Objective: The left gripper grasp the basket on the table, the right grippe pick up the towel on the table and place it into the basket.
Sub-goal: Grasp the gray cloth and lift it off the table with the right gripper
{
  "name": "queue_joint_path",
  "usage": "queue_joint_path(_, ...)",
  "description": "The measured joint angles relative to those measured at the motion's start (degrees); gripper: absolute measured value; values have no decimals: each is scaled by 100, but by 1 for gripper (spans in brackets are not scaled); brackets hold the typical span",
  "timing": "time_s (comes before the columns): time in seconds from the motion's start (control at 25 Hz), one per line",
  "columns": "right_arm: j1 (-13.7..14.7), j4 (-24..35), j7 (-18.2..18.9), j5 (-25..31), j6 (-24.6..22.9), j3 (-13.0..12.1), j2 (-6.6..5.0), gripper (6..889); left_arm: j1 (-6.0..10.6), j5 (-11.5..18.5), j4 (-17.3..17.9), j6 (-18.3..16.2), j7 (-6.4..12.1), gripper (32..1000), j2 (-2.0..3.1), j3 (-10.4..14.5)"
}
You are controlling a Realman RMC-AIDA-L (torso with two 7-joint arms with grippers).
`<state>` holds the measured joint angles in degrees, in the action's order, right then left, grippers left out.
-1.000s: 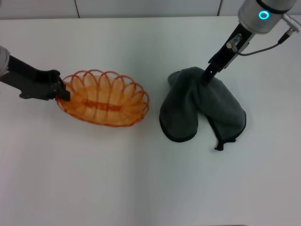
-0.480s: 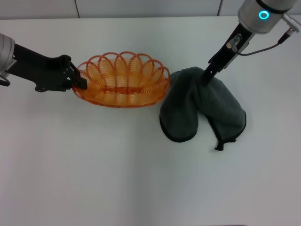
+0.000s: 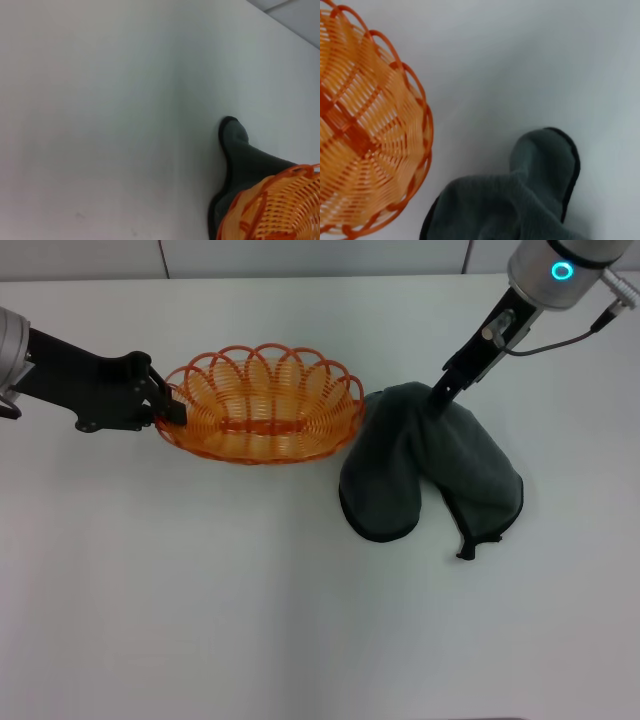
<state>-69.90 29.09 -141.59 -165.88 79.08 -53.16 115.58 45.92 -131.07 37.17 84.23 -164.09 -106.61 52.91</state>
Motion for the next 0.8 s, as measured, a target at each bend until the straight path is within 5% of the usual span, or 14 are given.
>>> queue_joint_path(0.4,54,-55,109,37,-439,12,25,858,-2,-37,21,3,8,112,0,0)
queue_joint_path(0.8,74,-351,363,110,-709,98,184,858,5,-46,35,-20,17,112,0,0)
